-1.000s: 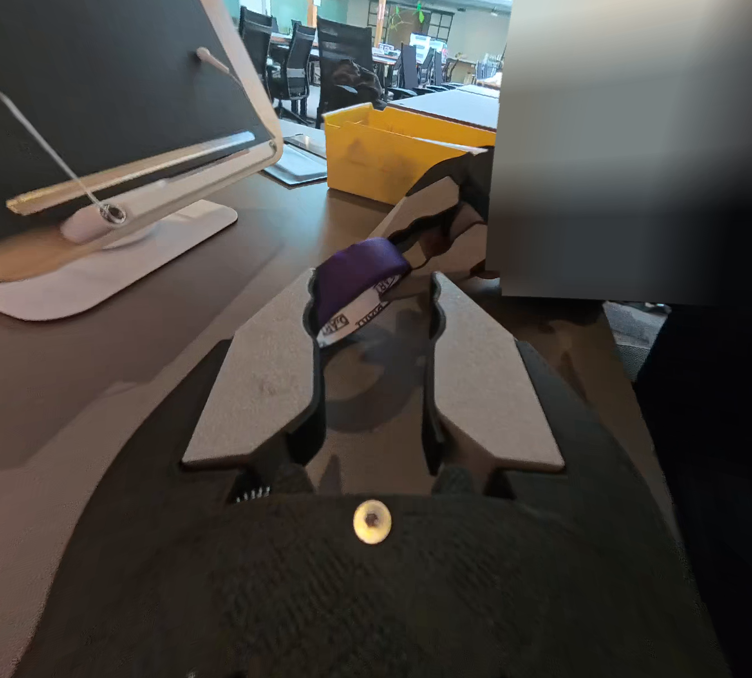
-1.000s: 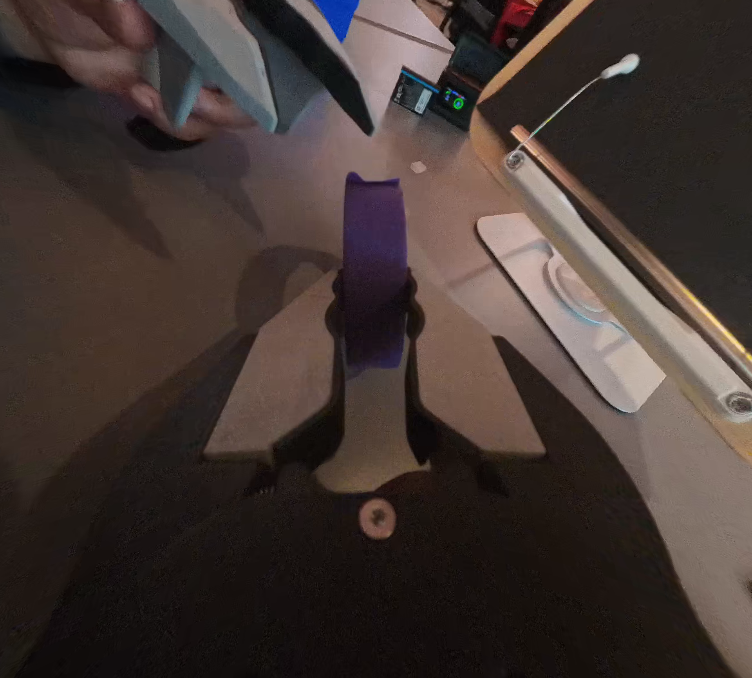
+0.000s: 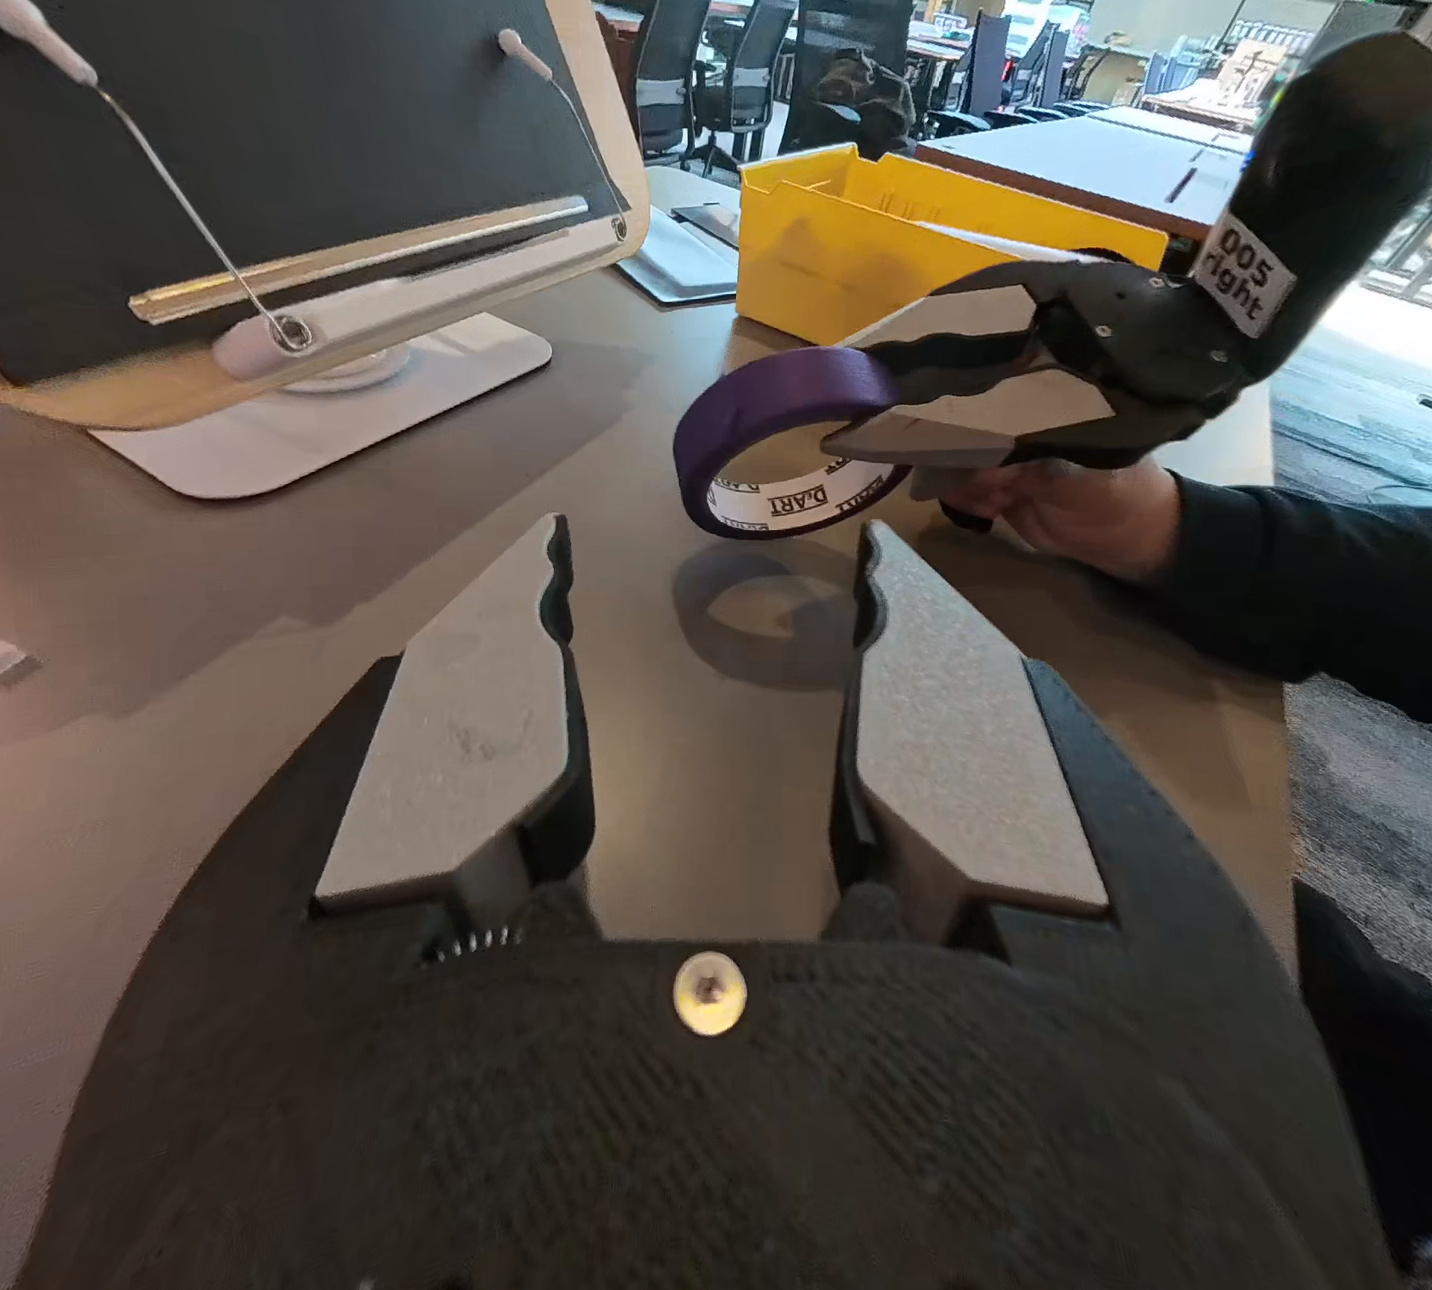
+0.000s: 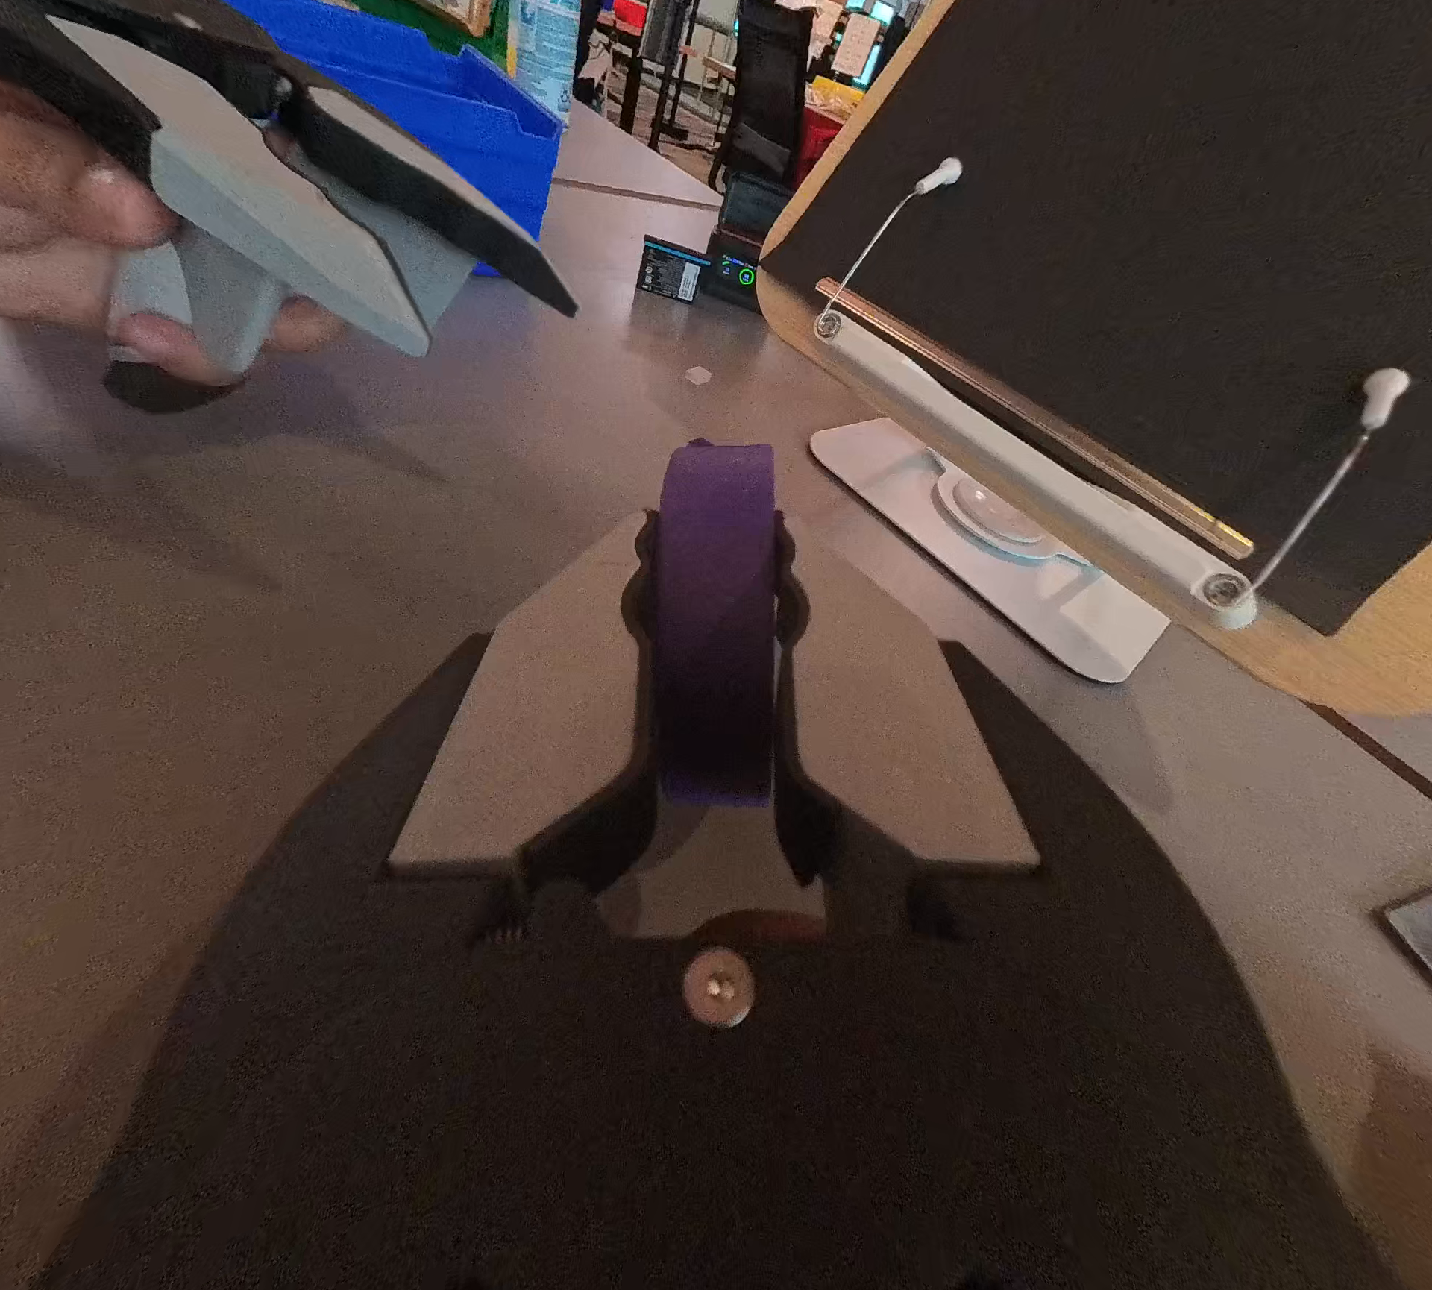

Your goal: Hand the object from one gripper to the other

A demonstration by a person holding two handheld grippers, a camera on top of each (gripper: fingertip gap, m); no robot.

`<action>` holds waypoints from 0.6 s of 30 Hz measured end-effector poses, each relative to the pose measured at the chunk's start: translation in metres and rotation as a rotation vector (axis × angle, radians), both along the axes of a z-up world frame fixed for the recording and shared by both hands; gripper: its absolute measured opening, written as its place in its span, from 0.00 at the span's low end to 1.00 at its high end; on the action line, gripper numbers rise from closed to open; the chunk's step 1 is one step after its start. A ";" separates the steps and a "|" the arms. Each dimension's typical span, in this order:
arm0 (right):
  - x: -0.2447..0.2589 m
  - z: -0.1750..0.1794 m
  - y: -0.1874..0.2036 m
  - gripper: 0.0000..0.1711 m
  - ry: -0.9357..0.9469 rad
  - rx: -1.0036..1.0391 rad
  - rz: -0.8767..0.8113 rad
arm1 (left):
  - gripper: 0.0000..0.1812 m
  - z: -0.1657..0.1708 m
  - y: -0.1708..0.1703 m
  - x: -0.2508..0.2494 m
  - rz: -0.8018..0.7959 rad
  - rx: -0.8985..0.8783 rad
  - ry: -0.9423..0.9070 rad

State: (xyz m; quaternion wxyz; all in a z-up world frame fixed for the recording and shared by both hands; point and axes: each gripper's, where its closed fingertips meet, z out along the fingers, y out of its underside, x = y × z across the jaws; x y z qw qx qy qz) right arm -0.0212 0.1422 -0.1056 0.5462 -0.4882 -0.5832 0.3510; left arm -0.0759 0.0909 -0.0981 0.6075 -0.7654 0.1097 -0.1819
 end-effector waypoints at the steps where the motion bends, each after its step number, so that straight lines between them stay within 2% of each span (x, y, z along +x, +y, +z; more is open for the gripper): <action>1: 0.001 0.000 0.001 0.14 -0.002 0.010 -0.008 | 0.39 0.000 0.004 -0.001 -0.001 0.003 0.005; 7: -0.003 0.004 0.004 0.14 0.021 -0.034 0.021 | 0.36 -0.013 0.022 -0.012 -0.047 0.002 -0.057; 8: -0.004 0.003 0.003 0.14 0.020 -0.044 0.032 | 0.40 -0.008 0.020 -0.009 -0.083 -0.028 -0.088; 9: -0.006 0.003 0.000 0.14 0.017 -0.043 0.046 | 0.39 -0.001 0.017 -0.007 -0.117 -0.014 -0.104; 10: -0.007 0.004 -0.004 0.14 0.016 -0.028 0.059 | 0.38 0.003 0.017 -0.013 -0.087 0.003 -0.126; 14: -0.008 0.007 -0.020 0.14 0.015 0.120 0.087 | 0.34 0.016 0.011 -0.016 -0.110 0.011 -0.302; 18: -0.008 0.004 -0.013 0.14 -0.030 0.309 0.025 | 0.35 0.014 0.009 -0.014 -0.128 -0.018 -0.329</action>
